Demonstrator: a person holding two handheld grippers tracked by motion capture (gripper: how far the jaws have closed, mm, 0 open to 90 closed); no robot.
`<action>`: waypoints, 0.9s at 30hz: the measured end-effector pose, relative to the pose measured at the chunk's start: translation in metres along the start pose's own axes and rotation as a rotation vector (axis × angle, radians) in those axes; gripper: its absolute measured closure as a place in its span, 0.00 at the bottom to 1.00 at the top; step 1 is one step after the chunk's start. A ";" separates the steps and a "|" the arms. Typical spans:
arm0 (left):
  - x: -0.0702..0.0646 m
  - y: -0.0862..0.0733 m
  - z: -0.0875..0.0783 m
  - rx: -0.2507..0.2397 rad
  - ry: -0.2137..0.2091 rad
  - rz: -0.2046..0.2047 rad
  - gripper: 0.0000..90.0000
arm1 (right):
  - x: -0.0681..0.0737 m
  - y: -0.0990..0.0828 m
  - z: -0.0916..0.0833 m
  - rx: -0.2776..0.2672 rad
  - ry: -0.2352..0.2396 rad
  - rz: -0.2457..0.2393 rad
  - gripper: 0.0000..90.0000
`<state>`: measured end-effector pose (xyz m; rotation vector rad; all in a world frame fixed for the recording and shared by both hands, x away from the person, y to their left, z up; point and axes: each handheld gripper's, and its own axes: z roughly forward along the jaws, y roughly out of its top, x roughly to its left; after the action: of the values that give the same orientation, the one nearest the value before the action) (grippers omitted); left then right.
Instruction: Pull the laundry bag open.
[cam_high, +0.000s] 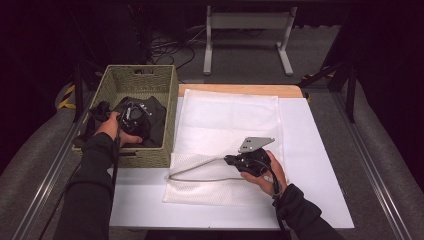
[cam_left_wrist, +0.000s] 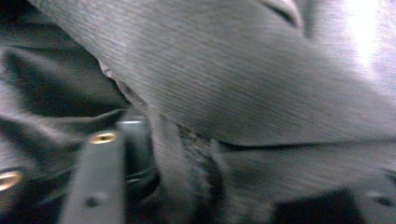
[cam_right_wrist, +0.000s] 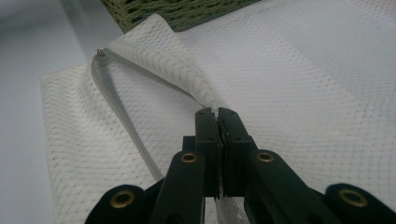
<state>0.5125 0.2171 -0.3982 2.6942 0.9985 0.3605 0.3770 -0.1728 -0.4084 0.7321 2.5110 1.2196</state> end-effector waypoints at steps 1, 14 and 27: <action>0.000 0.000 0.000 0.001 0.009 0.001 0.59 | 0.000 0.000 0.000 0.002 -0.001 0.000 0.98; 0.000 -0.008 -0.024 -0.172 0.241 -0.066 0.77 | -0.001 -0.001 -0.002 -0.002 -0.018 0.000 0.99; -0.009 -0.044 -0.084 -0.558 0.268 -0.167 0.79 | -0.004 0.001 -0.010 -0.057 -0.059 0.005 1.00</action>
<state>0.4533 0.2548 -0.3346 2.0829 0.9991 0.8426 0.3765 -0.1809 -0.4010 0.7498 2.4182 1.2473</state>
